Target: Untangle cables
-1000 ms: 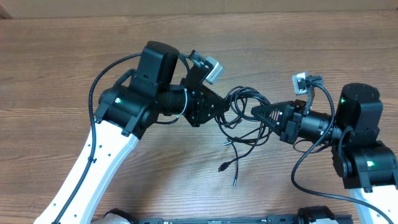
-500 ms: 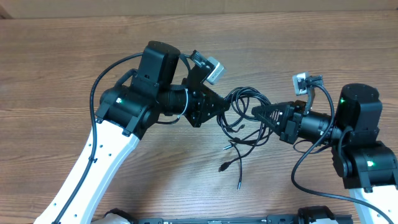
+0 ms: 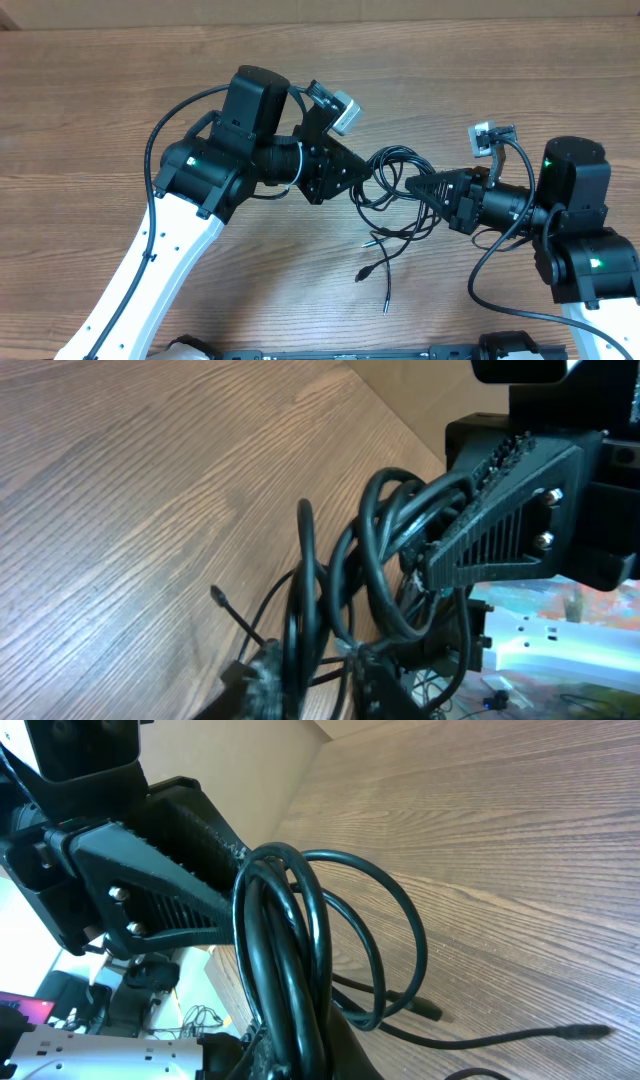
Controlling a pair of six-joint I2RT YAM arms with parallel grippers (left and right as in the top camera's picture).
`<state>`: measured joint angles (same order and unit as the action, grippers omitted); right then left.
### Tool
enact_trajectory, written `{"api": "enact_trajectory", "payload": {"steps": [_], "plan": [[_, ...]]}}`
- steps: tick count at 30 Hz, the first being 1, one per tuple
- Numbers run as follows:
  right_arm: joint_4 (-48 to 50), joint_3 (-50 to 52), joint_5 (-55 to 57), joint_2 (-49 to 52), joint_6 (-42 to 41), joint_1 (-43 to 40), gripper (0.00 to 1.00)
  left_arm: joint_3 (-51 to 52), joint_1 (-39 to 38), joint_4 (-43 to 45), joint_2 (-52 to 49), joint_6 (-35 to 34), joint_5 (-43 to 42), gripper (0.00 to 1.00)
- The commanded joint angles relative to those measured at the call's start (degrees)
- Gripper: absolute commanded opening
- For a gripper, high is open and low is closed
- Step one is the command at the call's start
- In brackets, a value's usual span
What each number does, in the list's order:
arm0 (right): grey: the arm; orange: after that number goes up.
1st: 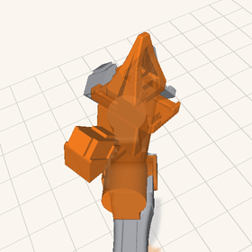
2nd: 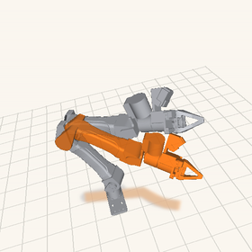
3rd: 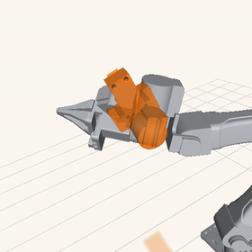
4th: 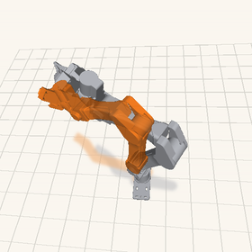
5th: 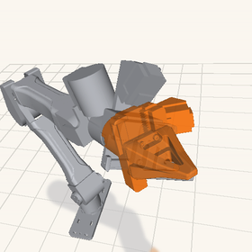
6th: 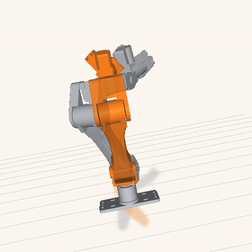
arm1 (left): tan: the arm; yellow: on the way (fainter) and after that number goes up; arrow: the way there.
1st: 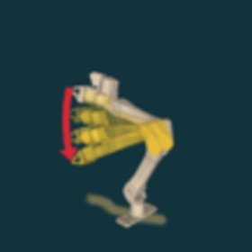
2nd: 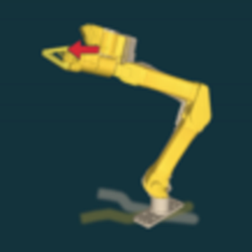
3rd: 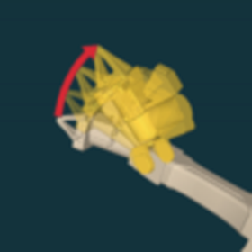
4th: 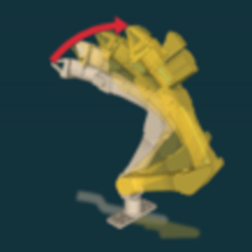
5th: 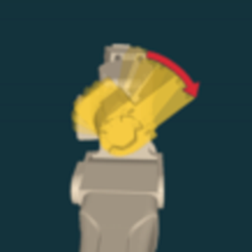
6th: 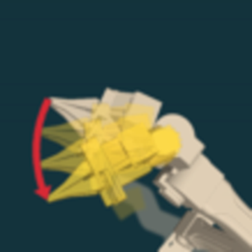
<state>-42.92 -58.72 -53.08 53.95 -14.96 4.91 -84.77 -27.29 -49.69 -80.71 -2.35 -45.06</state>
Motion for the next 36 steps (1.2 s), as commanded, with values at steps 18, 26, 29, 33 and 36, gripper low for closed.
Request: {"api": "enact_trajectory", "payload": {"steps": [18, 26, 29, 33, 36], "plan": [[2.2, -0.5, -3.2, -0.2, 0.1, 0.2, 0.04, -0.8, -0.1, 0.2, -0.3, 1.1, -1.5, 0.11], [3.5, -0.6, -3.7, -0.2, -0.1, 0.2, 0.04, -0.8, -0.1, 0.2, -0.3, 1.1, -0.8, 0.05], [3.2, -0.6, -3.6, -0.1, 0.0, 0.2, 0.04, -0.8, 0.0, 0.3, -0.3, -0.3, 1.1, 0.04], [3.0, -0.5, -3.6, -0.1, 0.0, 0.2, 0.04, -0.8, 1.0, 1.2, -0.3, -5.3, 1.5, 0.04], [2.8, -0.5, -3.6, -0.1, 0.2, 0.2, 0.04, -0.8, 2.1, 2.2, -0.3, -8.4, -0.6, 0.04]]}}
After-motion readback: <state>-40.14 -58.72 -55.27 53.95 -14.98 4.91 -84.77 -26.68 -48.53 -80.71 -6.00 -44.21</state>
